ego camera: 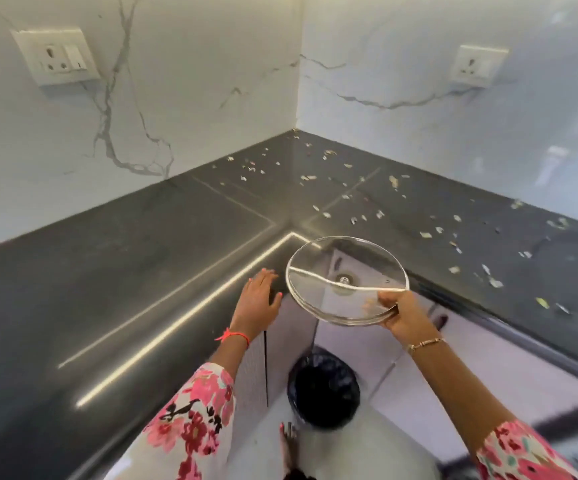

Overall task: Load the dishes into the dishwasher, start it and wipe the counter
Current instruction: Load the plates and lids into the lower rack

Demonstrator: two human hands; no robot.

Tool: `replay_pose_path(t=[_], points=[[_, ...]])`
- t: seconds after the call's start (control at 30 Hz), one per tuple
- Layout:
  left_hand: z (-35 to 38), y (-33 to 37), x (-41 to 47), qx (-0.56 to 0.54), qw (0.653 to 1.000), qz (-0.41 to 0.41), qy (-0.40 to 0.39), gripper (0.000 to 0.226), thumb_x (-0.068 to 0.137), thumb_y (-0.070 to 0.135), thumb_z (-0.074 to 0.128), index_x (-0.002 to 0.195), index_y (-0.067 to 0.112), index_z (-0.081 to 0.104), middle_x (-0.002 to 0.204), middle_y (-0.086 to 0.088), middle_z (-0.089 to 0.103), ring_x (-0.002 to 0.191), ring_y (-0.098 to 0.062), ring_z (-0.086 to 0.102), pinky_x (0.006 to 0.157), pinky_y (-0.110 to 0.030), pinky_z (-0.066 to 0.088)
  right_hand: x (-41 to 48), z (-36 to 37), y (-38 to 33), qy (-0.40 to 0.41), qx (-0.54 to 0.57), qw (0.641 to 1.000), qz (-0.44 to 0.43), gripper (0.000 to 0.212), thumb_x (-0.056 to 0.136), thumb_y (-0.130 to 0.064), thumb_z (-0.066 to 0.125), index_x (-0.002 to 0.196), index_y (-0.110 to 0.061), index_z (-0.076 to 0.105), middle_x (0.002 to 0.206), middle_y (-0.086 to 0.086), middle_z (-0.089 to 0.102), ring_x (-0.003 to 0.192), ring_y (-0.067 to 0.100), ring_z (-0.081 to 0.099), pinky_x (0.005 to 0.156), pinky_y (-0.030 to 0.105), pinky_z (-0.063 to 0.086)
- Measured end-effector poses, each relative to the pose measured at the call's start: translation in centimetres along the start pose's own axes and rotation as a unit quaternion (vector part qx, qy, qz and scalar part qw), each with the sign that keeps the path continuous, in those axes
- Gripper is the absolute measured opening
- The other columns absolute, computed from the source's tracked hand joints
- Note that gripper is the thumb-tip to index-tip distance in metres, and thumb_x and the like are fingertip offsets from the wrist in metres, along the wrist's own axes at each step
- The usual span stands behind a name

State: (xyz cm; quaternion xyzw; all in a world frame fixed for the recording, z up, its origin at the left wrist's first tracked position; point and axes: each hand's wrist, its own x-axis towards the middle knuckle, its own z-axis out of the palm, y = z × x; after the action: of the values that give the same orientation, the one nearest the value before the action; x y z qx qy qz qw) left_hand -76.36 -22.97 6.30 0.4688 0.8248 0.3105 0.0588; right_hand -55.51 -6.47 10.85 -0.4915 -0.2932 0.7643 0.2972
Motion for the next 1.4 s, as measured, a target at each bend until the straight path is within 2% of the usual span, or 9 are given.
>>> replay_pose_path(t=[0.1,0.37,0.47,0.63,0.9,1.03,1.17,1.3,1.4], points=[[2.5,2.4,-8.9,-0.024,0.997,0.013,-0.069,0.065,0.079,0.040,0.034,0.125,-0.002,0.050,0.135,-0.019,0.048,0.133,-0.032,0.039,0.111,-0.033,0.023,-6.8,-7.7,4.0,0.022,0.017,1.000,0.005,0.032,0.084,0.009,0.045,0.065,-0.006,0.065,0.043,0.000,0.060,0.037,0.012,0.058,0.037,0.026,0.051],[9.5,7.1,-28.8,-0.021,0.962,-0.012,-0.273,0.079,0.072,0.052,0.026,0.124,-0.001,0.053,0.133,-0.018,0.050,0.129,-0.031,0.043,0.109,-0.035,0.028,-20.6,-26.7,15.3,0.182,0.013,0.982,0.051,0.018,0.079,0.013,0.050,0.090,0.004,0.061,0.046,0.002,0.062,0.038,0.014,0.059,0.037,0.025,0.050],[11.0,10.4,-33.4,-0.013,0.949,0.008,-0.316,0.070,0.078,0.048,0.031,0.126,0.001,0.050,0.137,-0.014,0.047,0.133,-0.025,0.039,0.110,-0.029,0.024,-24.8,-32.8,18.2,0.237,0.027,0.969,0.064,0.016,0.077,0.016,0.053,0.073,0.002,0.058,0.040,0.001,0.059,0.033,0.012,0.056,0.034,0.020,0.046],[15.7,16.4,-40.0,-0.012,0.932,0.045,-0.359,0.078,0.073,0.053,0.025,0.125,0.000,0.051,0.133,-0.016,0.050,0.131,-0.026,0.041,0.109,-0.030,0.027,-31.1,-43.4,21.4,0.287,0.031,0.954,0.080,0.022,0.080,0.015,0.048,0.093,0.002,0.060,0.056,0.014,0.064,0.039,0.030,0.060,0.037,0.041,0.052],[25.7,29.0,-51.9,-0.012,0.889,0.054,-0.456,0.089,0.067,0.059,0.019,0.131,0.003,0.045,0.140,-0.013,0.043,0.132,-0.023,0.038,0.110,-0.027,0.025,-38.7,-60.4,22.7,0.350,-0.051,0.934,0.051,0.018,0.088,0.006,0.046,0.091,-0.003,0.061,0.062,0.014,0.056,0.040,0.022,0.053,0.039,0.026,0.046],[28.6,33.8,-55.5,0.001,0.869,0.032,-0.494,0.053,0.090,0.034,0.047,0.133,0.004,0.043,0.140,-0.013,0.043,0.130,-0.024,0.040,0.108,-0.025,0.027,-40.4,-66.4,21.7,0.404,-0.118,0.906,0.043,0.020,0.083,0.009,0.050,0.078,-0.007,0.061,0.057,0.013,0.053,0.040,0.020,0.049,0.040,0.027,0.044],[32.5,35.3,-57.9,0.008,0.857,0.056,-0.512,0.053,0.088,0.036,0.039,0.129,0.004,0.048,0.135,-0.011,0.049,0.128,-0.022,0.044,0.108,-0.025,0.029,-39.1,-70.2,20.6,0.435,-0.239,0.868,0.015,0.014,0.077,0.004,0.055,0.065,0.010,0.057,0.058,0.022,0.054,0.054,0.023,0.050,0.051,0.045,0.049],[37.9,35.6,-59.0,0.028,0.844,0.097,-0.527,0.042,0.093,0.013,0.047,0.135,0.009,0.043,0.142,-0.006,0.044,0.133,-0.018,0.038,0.112,-0.026,0.024,-36.0,-71.5,19.6,0.440,-0.322,0.837,-0.049,0.019,0.079,0.009,0.054,0.061,0.004,0.052,0.052,0.010,0.046,0.043,0.013,0.035,0.045,0.011,0.032],[43.3,34.4,-59.7,0.041,0.842,0.115,-0.526,0.042,0.094,0.011,0.046,0.136,0.012,0.043,0.142,-0.004,0.044,0.132,-0.018,0.039,0.112,-0.023,0.023,-32.2,-73.1,20.3,0.430,-0.392,0.810,-0.075,0.016,0.086,0.000,0.055,0.074,0.008,0.060,0.063,0.015,0.058,0.046,0.011,0.036,0.049,0.018,0.027]])
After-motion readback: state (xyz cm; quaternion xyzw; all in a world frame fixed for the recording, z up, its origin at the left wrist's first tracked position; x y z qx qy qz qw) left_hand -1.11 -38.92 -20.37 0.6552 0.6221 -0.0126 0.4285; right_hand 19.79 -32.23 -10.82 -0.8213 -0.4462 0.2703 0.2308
